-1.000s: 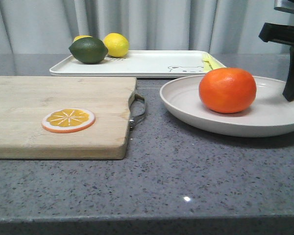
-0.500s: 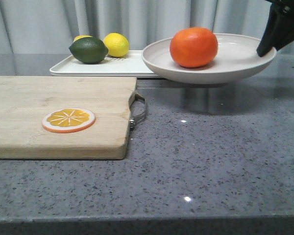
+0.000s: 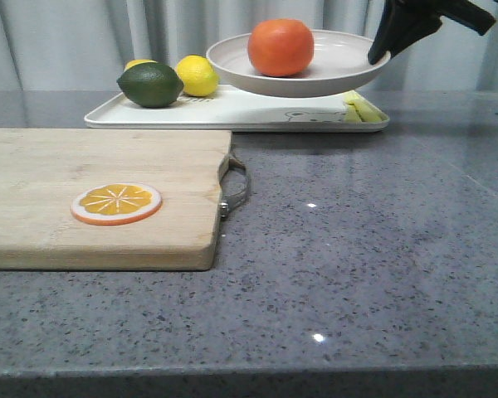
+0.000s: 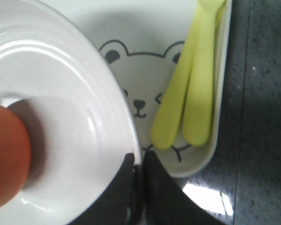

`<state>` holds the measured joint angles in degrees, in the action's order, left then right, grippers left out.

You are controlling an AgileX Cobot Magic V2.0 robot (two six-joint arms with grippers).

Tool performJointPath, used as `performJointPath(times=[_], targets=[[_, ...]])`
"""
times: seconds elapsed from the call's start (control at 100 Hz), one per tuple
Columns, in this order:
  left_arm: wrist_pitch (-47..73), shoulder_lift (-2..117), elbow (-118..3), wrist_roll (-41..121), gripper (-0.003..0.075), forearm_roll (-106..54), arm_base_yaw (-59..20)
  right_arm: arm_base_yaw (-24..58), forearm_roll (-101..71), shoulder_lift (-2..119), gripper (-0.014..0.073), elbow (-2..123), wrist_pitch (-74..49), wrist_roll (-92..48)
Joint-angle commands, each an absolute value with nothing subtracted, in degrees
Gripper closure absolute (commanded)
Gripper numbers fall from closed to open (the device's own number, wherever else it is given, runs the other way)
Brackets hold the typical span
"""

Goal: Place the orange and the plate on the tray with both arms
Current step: 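Lift the plate with the orange and carry it onto the tray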

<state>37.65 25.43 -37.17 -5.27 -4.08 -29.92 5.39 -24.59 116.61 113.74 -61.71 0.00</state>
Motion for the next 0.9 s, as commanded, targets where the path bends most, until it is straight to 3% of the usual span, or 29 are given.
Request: performJointPath(times=[0.0,0.35,0.89], targets=[[33.0,25.8,-38.7,-5.7,0.0739,-4.8,-29.8,5.3,-27.4,116.9,0.0662,121.6,-61.7,0.5],[33.0,25.8,-38.7,-5.7,0.0739,-4.8,-29.8,5.4,-28.6,129.0,0.0662,140.1,-64.0,2.9],[31.0,25.8,-38.7,-5.6,0.0739,-4.3,-29.8,6.3,-28.9,133.9,0.0662,141.6,-58.7,3.0]])
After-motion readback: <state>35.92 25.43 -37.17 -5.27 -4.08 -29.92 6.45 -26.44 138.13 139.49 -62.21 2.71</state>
